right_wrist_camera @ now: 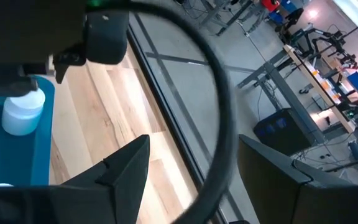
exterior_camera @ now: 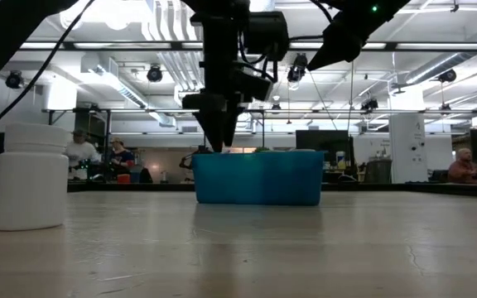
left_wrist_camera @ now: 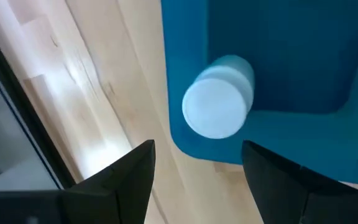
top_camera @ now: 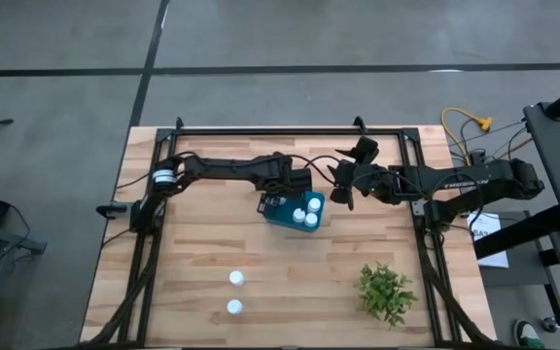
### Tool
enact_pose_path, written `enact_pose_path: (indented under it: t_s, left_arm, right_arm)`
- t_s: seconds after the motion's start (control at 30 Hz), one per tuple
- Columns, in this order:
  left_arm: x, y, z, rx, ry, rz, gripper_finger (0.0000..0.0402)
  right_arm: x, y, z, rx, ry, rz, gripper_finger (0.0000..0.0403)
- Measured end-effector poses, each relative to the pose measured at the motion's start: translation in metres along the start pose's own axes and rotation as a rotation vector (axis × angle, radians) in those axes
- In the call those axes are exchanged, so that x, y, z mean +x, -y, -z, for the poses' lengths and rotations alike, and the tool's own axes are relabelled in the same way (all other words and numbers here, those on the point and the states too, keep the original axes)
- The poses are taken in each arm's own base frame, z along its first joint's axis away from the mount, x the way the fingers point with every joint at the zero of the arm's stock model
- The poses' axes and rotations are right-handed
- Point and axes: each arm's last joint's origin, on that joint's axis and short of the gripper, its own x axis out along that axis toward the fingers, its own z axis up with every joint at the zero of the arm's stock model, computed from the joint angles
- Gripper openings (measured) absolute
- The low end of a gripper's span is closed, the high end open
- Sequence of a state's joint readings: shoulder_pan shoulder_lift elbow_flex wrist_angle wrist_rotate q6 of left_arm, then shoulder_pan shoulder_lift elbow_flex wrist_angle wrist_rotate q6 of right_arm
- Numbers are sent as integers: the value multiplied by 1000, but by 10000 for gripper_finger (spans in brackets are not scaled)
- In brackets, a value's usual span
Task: Pick and place pill bottles into a basket
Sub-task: Put the white pill bottle into the blue bin
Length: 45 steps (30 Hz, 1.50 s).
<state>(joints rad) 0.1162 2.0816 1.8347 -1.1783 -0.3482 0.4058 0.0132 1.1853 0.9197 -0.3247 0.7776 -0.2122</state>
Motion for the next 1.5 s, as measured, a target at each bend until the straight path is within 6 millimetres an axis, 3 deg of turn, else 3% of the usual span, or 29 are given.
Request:
enact_pose_path:
  t_s: [0.27, 0.53, 0.8, 1.07, 1.23, 1.5]
  left_arm:
    - [-27, 3, 6, -27, 28, -59, 221]
    - [-68, 5, 22, -115, 106, -94, 221]
    - [-112, 19, 41, -175, 166, -154, 221]
    - [-144, 58, 53, -97, 208, -51, 221]
    - [-156, 85, 51, -13, 263, 94, 221]
    - [-172, 128, 52, 74, 290, 148, 221]
  right_arm:
    - [-8, 5, -1, 33, 25, -3, 226]
    - [-17, 5, -1, 61, 36, -29, 226]
    - [-19, -2, 2, 50, 35, -51, 226]
    - [-23, -10, 4, 40, 51, -118, 226]
    - [-26, -13, 3, 41, 59, -135, 226]
    - [-26, -13, 3, 42, 61, -136, 226]
